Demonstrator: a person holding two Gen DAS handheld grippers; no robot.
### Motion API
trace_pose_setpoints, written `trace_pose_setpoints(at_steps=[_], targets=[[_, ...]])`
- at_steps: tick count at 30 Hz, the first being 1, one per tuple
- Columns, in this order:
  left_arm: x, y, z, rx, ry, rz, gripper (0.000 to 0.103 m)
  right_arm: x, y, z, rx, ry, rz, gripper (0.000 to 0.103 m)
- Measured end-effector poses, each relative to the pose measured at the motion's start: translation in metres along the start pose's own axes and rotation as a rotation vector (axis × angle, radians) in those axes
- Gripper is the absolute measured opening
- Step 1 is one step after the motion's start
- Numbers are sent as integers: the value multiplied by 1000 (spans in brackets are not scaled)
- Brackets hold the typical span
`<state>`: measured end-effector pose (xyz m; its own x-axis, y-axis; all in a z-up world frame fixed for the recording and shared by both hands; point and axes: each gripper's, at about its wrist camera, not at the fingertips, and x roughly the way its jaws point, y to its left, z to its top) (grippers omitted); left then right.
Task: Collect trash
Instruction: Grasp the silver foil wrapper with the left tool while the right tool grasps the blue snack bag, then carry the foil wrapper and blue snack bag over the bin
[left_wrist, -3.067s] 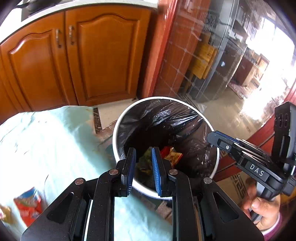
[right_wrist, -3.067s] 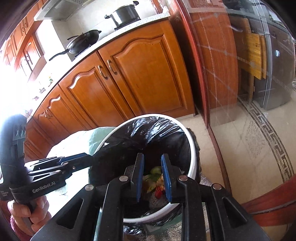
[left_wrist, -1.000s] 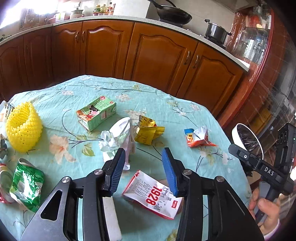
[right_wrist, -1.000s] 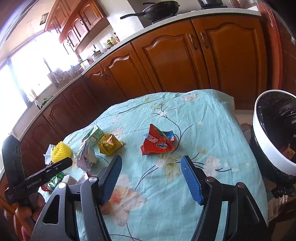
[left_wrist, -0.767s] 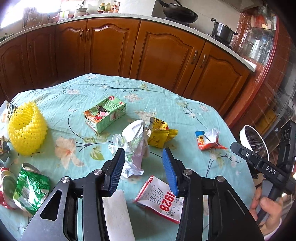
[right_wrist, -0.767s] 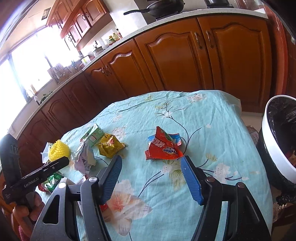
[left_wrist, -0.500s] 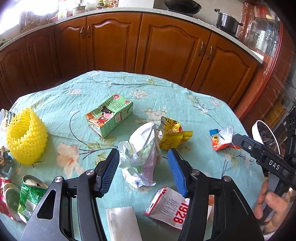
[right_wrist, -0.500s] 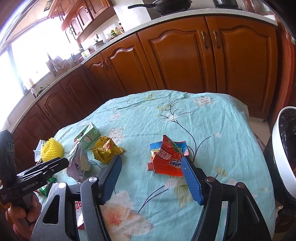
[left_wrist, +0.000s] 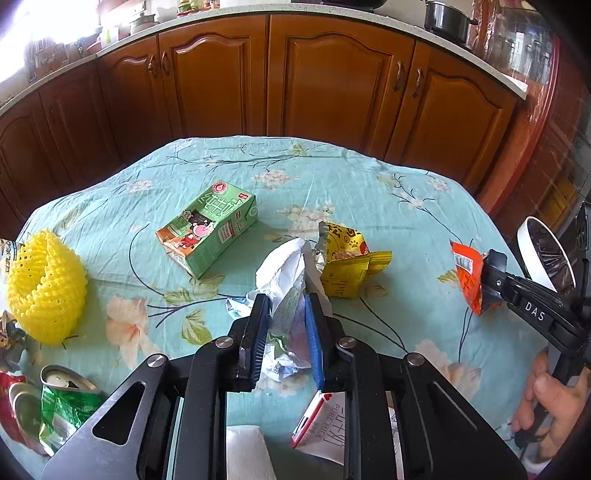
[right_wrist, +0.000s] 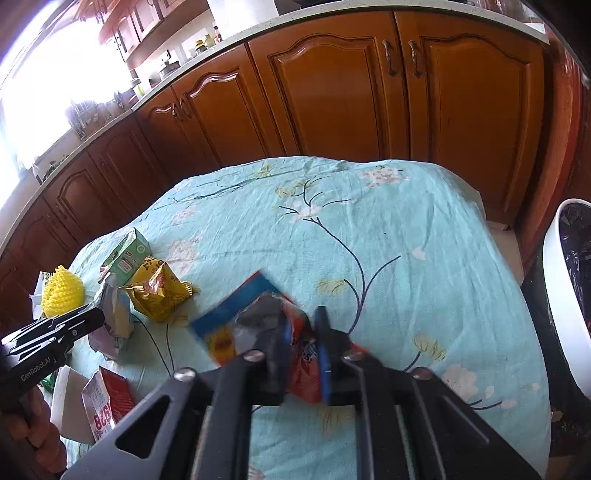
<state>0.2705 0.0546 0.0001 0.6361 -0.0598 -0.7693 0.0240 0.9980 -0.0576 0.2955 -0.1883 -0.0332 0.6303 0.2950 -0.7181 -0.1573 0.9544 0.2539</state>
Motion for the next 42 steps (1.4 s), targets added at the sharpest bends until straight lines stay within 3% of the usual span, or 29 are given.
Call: trace_pose_setpoints(at_steps=[6, 13, 26, 42], targets=[[-30, -5, 5, -17, -66, -36, 16, -24, -1, -1, -2, -41, 21, 7], [-54, -43, 6, 40, -105, -131, 16, -57, -6, -2, 11, -82, 40, 7], [-50, -120, -9, 130, -56, -280, 16, -100, -50, -20, 61, -112, -12, 7], [-38, -203, -10, 242, -13, -374, 16, -140, -130, -43, 174, -139, -106, 8]])
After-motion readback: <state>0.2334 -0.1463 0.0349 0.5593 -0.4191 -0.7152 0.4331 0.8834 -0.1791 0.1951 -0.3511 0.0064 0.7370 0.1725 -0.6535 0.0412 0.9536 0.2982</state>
